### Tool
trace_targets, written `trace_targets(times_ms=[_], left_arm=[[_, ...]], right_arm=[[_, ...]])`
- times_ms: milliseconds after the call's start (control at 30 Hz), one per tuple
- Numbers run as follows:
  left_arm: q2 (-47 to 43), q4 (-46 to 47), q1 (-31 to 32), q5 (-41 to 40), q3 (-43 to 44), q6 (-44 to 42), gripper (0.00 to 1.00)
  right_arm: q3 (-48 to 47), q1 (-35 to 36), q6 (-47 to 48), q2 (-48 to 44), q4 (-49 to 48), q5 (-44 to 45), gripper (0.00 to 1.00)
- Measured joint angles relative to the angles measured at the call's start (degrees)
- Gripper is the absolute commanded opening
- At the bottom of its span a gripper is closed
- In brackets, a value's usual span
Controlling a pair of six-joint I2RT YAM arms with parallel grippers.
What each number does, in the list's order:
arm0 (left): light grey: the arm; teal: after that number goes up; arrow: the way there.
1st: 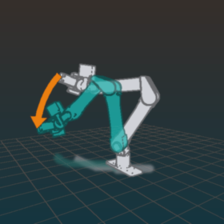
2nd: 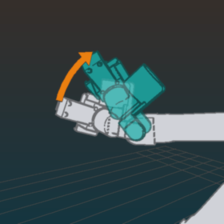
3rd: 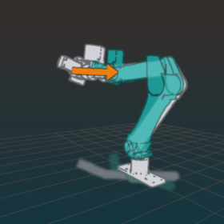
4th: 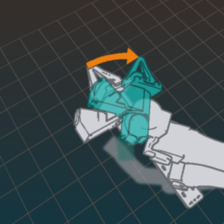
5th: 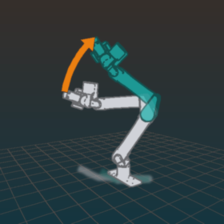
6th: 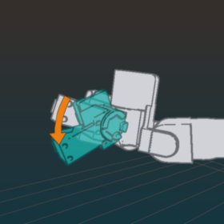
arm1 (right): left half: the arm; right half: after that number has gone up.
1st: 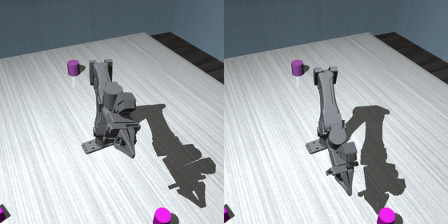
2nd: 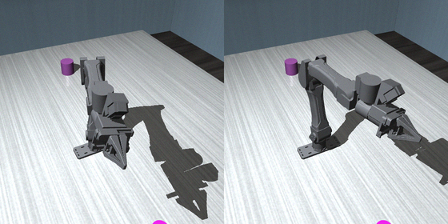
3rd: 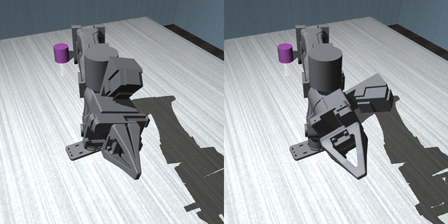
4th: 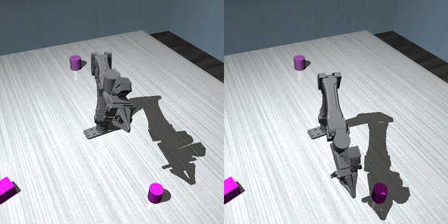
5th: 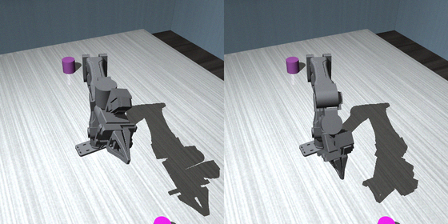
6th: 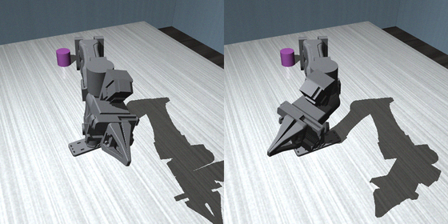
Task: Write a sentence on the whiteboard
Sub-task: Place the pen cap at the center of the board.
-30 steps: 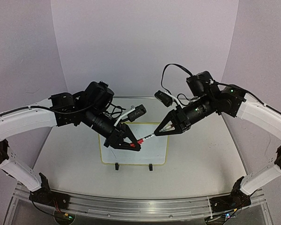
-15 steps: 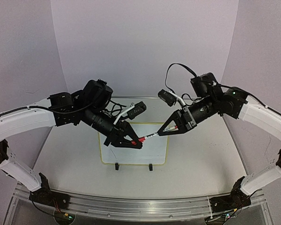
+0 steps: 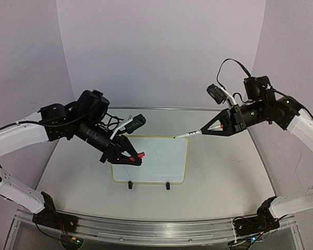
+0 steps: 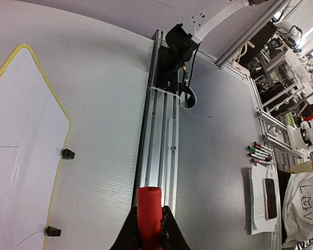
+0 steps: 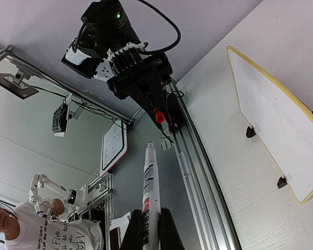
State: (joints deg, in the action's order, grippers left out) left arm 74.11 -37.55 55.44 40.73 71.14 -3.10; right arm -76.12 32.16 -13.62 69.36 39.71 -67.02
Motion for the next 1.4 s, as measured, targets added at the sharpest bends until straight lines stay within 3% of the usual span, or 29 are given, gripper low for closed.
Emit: trace_targets(times_ms=[100, 233, 467, 700, 900, 1200, 1400], left_arm=[[-0.92, 0.95, 0.39, -4.07, -3.26, 1.04, 0.00], [-1.03, 5.56, 2.69, -11.33, -11.56, 5.38, 0.00], [-1.05, 16.32, 10.27, -22.98, -22.97, 11.23, 0.00], [4.17, 22.60, 14.09, -30.47, -25.84, 11.98, 0.00], [10.92, 25.30, 15.03, -32.03, -25.82, 10.47, 0.01], [16.87, 29.04, 15.15, -32.14, -25.84, 9.99, 0.20], [19.06, 30.41, 15.15, -31.93, -25.84, 10.41, 0.51]], right_arm=[[-0.04, -0.11, 0.30, -1.15, 1.93, 3.82, 0.00], [-0.11, -0.15, -1.61, -2.81, 2.81, 15.34, 0.00], [1.65, -0.26, -5.81, -7.89, -0.33, 32.80, 0.00], [6.44, -0.28, -7.95, -11.14, -5.46, 39.27, 0.00], [9.43, -0.30, -9.10, -11.13, -8.16, 40.63, 0.00], [11.32, -0.30, -9.64, -11.61, -10.46, 41.73, 0.00], [11.65, -0.30, -9.85, -11.81, -10.58, 42.18, 0.00]])
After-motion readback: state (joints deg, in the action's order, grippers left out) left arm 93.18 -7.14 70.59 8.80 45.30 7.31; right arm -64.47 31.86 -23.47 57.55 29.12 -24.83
